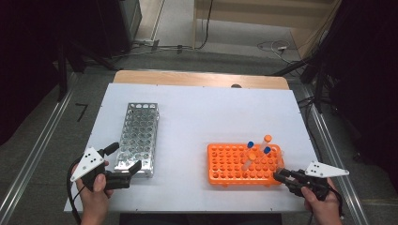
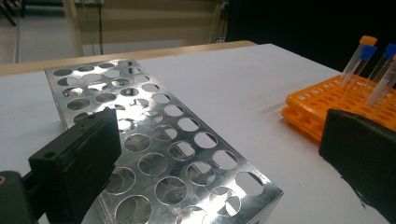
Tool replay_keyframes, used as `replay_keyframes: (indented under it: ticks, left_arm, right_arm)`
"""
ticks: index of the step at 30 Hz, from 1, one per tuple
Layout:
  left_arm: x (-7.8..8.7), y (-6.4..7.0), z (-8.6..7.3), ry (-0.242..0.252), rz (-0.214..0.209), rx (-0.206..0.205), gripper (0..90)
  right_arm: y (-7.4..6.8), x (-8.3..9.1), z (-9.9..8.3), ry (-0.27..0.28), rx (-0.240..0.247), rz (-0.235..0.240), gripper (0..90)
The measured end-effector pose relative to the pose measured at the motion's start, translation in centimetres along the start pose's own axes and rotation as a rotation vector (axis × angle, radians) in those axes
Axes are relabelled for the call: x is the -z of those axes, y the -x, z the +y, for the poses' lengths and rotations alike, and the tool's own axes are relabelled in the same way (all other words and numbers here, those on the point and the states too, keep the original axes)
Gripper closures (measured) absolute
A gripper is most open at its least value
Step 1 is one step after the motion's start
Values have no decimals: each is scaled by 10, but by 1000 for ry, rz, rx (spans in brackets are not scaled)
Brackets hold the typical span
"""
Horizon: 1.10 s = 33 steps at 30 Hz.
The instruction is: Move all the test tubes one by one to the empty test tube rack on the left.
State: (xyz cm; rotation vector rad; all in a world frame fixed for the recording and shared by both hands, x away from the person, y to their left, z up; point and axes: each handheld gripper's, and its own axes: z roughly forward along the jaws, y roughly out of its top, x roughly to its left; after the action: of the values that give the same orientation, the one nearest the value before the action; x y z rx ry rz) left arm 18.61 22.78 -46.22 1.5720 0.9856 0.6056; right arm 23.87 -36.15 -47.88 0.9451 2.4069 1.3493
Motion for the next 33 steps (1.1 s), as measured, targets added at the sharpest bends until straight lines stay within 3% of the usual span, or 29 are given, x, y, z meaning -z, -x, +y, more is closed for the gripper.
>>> replay_keyframes:
  ticks: [16,33]
  left_arm:
    - [-1,1,0,1,-3,4,0]
    - [0,2,1,4,2,1,0]
  right_arm:
    - [-4,-5,1,0,41,-19,720]
    - [-3,-4,4,-9,19,-12,739]
